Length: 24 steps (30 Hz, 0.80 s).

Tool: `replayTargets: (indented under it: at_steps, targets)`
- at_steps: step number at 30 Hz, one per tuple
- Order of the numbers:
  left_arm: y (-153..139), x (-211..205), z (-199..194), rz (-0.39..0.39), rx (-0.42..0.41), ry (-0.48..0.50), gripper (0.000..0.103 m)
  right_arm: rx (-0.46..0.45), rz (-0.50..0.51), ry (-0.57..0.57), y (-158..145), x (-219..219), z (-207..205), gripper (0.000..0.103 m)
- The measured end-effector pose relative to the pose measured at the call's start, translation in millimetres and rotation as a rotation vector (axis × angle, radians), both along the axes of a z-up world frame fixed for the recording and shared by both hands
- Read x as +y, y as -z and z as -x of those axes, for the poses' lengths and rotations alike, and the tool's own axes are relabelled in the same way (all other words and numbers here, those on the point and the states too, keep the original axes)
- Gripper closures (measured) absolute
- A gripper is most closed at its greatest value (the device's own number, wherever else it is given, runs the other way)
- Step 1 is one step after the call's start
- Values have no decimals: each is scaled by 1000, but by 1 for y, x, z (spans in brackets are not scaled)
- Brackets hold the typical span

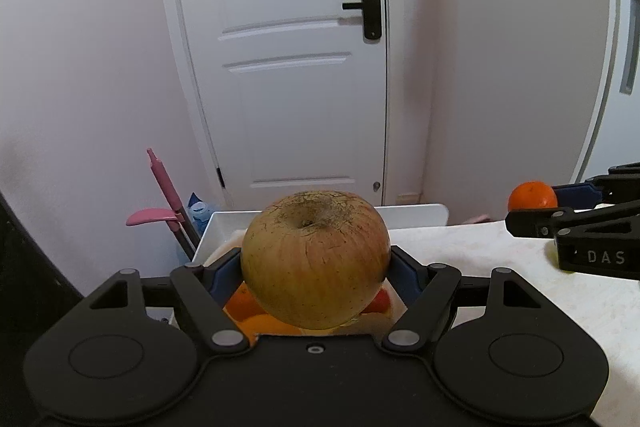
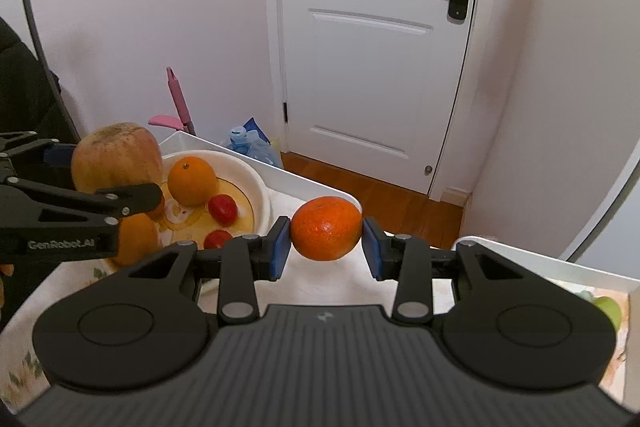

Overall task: Organize fruits
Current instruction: 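Carry the apple and mandarin over the plate with both tools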

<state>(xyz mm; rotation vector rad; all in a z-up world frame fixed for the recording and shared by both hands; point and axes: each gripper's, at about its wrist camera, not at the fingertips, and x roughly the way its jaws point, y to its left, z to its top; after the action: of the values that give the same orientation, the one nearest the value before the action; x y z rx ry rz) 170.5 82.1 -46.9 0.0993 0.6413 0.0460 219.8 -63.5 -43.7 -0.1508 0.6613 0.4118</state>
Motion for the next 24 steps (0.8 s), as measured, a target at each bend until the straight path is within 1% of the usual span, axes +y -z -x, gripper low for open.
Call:
replayTargets:
  at_steps: [6,9,12,17,21,22,23,24]
  targets:
    - [19,22,-19,-8,47,61,24,18,0,49,8,17,-7,50]
    - [31,27,-28,-26,75,97,24,28,4,74,13,23,-10,50]
    - [41,29,-34,-28,101,136,24,37,11,99,18,27,-11,50]
    - [49,25,-40,-53,116,202,24,47,17,132,22,31,-10,50]
    - [52,25,-43,-58,129,220,23,47,22,144,20,35,-9,50]
    - [53,25,-46,-58,132,225,22,46,21,145,20,35,-9,50]
    - [52,27,-46,-61,127,229,19,45,21,145,19,36,-9,50]
    - [50,28,-45,-63,111,231,9,45,21,144,18,36,-9,50]
